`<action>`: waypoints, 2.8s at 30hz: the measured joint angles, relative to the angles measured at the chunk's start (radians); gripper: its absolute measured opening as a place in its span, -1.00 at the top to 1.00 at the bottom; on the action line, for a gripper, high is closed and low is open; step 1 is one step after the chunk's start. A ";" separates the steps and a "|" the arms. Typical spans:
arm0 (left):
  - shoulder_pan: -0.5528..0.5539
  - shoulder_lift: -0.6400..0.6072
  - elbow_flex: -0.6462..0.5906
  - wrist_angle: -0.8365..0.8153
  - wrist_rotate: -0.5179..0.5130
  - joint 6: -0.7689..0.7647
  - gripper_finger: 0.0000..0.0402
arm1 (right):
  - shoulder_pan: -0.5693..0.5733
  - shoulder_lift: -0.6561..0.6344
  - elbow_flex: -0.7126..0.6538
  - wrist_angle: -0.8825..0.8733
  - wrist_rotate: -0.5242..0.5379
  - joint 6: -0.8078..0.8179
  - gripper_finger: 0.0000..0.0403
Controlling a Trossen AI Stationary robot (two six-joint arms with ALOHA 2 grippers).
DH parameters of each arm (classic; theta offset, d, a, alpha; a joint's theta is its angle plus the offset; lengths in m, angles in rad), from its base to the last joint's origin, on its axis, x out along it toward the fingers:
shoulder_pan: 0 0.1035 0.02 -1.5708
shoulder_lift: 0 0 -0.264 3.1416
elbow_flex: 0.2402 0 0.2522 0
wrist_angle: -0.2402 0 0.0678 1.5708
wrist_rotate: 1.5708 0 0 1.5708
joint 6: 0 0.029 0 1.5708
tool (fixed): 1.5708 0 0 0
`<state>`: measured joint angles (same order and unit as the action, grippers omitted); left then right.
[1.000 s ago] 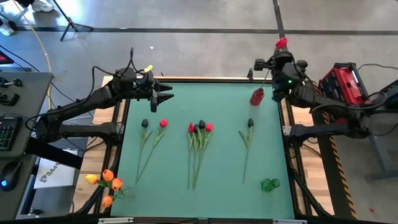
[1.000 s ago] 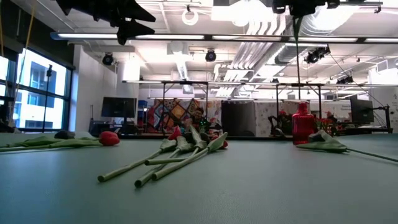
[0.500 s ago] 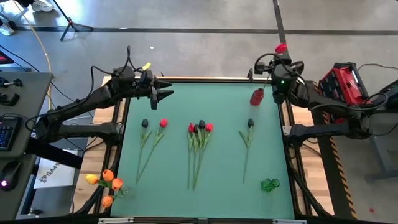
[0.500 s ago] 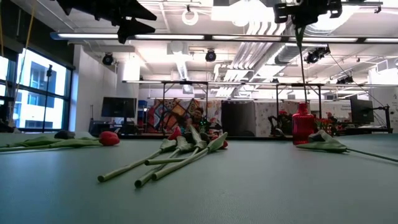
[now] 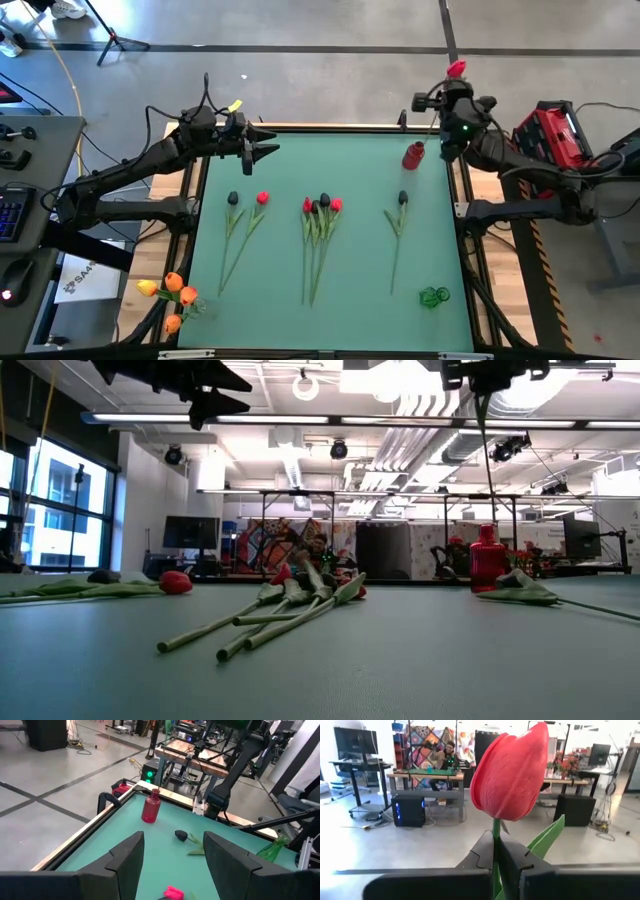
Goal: Sort flowers into vase by color
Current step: Put the red tulip into the red vase
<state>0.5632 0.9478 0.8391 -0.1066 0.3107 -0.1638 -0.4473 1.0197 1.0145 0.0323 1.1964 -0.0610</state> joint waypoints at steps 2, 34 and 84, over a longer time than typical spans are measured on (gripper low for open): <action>0.000 0.000 0.000 -0.001 0.000 0.000 0.05 | -0.011 0.001 0.000 -0.068 -0.016 0.078 1.00; 0.000 0.000 0.000 0.000 -0.007 0.001 0.05 | -0.015 0.001 0.000 -0.110 -0.031 0.118 1.00; 0.000 0.000 0.000 -0.029 -0.061 -0.043 0.05 | 0.011 0.015 0.000 -0.738 -0.393 0.804 0.65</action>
<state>0.5636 0.9478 0.8391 -0.1358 0.2501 -0.2073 -0.4367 1.0346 1.0142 -0.7058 0.8035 0.7425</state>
